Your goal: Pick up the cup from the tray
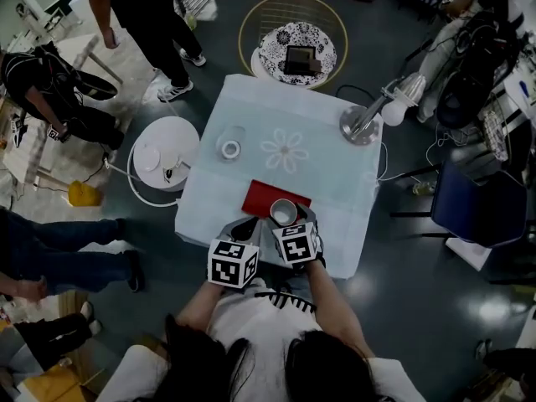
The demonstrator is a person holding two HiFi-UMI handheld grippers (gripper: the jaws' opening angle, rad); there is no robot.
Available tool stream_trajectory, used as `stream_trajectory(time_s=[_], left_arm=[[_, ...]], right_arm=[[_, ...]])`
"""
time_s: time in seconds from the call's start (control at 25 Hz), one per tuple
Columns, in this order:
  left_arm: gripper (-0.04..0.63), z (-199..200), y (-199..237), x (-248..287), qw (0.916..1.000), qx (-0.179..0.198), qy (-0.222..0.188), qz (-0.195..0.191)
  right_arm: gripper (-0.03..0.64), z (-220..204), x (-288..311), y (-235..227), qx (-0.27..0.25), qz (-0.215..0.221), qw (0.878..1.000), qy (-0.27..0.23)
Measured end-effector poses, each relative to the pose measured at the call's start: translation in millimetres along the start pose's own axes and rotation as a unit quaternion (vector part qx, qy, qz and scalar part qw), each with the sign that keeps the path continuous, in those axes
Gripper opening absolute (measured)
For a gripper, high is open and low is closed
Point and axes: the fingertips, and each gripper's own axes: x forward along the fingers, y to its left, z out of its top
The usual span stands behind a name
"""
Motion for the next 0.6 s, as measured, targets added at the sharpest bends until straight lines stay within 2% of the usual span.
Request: stream_trajectory(time_s=[0.12, 0.36, 0.6], left_arm=[[0.001, 1.5, -0.2, 3.5, 1.0000, -0.002, -0.002, -0.001], [0.000, 0.0, -8.9, 11.4, 1.0000, 0.000, 0.001, -0.009], [0.001, 2.4, -24.6, 21.0, 0.9996, 0.012, 0.008, -0.024]], right_arm=[[0.373, 9.4, -3.8, 2.1, 0.005, 0.019, 1.000, -0.020], [0.371, 19.0, -18.8, -9.5, 0.005, 0.025, 0.999, -0.039], [0.368, 9.9, -37.7, -46.2, 0.024, -0.009, 0.999, -0.041]])
